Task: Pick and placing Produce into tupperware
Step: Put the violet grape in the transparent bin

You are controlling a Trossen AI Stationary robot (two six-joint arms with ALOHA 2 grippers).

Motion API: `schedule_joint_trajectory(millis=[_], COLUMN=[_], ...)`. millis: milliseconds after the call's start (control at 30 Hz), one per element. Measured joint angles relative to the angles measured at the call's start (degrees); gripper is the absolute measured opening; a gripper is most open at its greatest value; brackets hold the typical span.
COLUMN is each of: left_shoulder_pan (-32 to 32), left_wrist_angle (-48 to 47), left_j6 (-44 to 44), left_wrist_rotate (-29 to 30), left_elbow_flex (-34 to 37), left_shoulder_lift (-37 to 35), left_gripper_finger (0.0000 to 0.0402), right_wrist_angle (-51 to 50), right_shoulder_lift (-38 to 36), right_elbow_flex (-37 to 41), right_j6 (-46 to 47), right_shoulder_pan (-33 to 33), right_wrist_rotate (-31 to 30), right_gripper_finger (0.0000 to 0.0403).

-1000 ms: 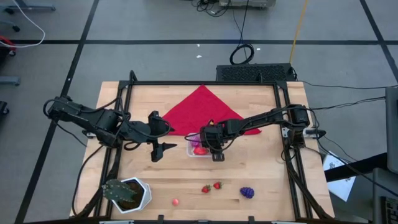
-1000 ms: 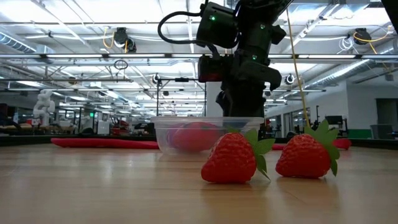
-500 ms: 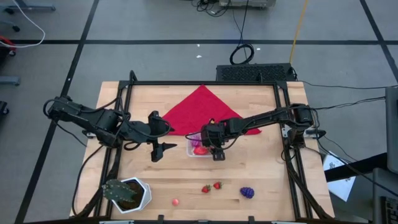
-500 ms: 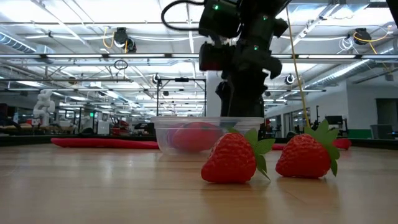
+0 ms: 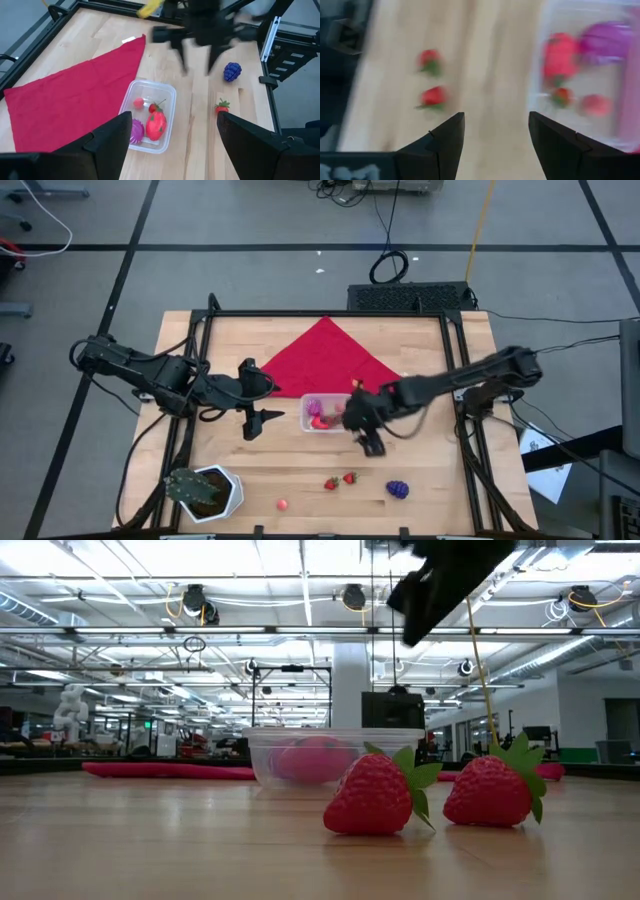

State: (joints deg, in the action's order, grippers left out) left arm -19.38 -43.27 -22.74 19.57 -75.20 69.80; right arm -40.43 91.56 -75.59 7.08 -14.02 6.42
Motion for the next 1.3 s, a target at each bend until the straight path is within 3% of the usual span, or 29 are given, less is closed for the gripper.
schedule_joint_trajectory(millis=[267,433,767,967,1100,1300], left_shoulder_pan=[0.00,0.00,0.00,0.00,0.00,0.00], left_wrist_angle=[0.11,0.15,0.20,0.20,0.20,0.20], left_j6=[-0.52,-3.71,-4.77,-3.90,-2.84,-2.82], left_wrist_rotate=[-0.04,-0.54,-4.55,-4.28,-4.10,-4.07], left_elbow_flex=[0.00,0.00,0.00,0.00,0.00,0.00], left_shoulder_lift=[0.00,0.00,0.00,0.00,0.00,0.00], left_gripper_finger=[0.0296,0.0296,0.0296,0.0296,0.0296,0.0296], right_wrist_angle=[-0.30,-0.14,-4.76,-3.46,-1.22,1.66], right_shoulder_lift=[-2.05,-1.42,-1.44,-1.41,-1.41,-1.41], right_elbow_flex=[0.00,0.15,6.50,13.00,15.20,15.50], right_j6=[8.05,14.30,29.77,38.25,40.91,42.63], right_shoulder_pan=[-12.45,-16.25,-18.25,-18.36,-17.51,-17.45], right_wrist_rotate=[-0.30,-0.42,0.16,6.29,10.49,10.83], right_gripper_finger=[0.0210,0.0210,0.0210,0.0210,0.0210,0.0210])
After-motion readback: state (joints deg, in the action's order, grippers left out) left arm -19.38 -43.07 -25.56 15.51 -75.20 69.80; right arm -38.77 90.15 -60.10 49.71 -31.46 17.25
